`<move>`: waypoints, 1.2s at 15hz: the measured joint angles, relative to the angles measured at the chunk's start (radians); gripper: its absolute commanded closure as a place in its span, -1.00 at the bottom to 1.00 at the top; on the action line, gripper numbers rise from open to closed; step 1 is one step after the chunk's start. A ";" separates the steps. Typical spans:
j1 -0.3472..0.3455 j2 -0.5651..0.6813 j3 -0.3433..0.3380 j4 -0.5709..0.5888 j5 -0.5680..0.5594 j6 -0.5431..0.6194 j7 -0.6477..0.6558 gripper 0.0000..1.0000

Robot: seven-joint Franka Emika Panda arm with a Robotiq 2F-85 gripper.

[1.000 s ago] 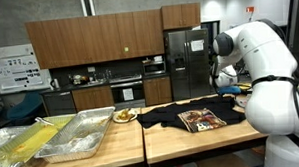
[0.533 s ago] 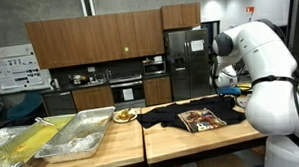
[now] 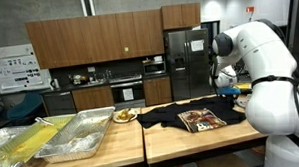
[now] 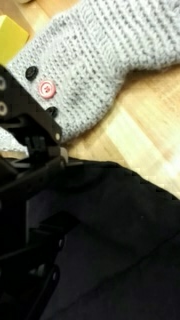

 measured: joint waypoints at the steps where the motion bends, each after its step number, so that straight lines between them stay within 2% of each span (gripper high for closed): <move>1: 0.001 0.000 0.000 0.000 -0.001 -0.009 0.005 0.87; 2: 0.002 -0.001 0.000 0.001 -0.002 -0.016 0.008 0.99; 8: 0.002 -0.034 -0.003 -0.006 -0.002 -0.027 0.027 0.97; 14: 0.001 -0.150 -0.002 -0.071 -0.001 -0.004 0.027 0.97; 18: -0.037 -0.257 0.063 -0.158 0.055 0.079 -0.044 0.97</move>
